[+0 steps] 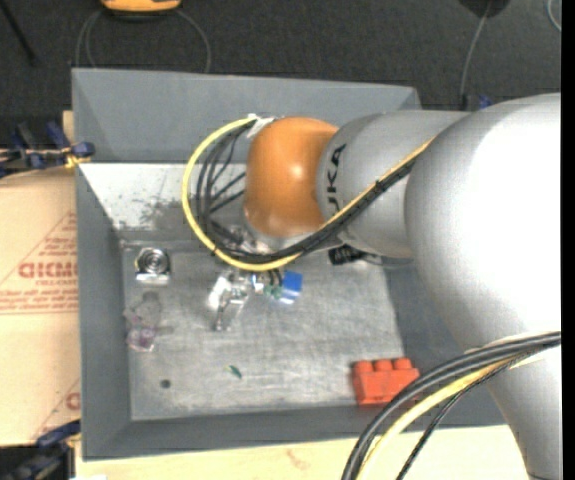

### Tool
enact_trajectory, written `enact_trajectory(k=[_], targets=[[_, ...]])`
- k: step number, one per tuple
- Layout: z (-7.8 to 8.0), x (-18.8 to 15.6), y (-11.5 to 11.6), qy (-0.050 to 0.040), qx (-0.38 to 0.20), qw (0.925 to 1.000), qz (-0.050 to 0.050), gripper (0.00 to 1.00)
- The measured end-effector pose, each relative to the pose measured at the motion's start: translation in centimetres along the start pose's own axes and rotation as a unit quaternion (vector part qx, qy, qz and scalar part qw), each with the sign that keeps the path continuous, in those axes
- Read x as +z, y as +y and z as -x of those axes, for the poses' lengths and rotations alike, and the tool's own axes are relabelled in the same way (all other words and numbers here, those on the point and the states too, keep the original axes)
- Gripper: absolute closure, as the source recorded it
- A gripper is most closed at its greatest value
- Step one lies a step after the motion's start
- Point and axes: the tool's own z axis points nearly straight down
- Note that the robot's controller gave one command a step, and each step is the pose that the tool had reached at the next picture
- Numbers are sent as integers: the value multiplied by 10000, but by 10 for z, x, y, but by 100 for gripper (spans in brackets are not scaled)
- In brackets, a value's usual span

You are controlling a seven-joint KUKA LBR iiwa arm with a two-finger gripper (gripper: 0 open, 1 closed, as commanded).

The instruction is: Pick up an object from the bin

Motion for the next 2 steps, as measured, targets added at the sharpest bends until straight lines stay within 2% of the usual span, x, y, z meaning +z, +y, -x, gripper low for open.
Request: enact_trajectory(k=[2], targets=[[3,-1,0,-19,51,10000,2,0]])
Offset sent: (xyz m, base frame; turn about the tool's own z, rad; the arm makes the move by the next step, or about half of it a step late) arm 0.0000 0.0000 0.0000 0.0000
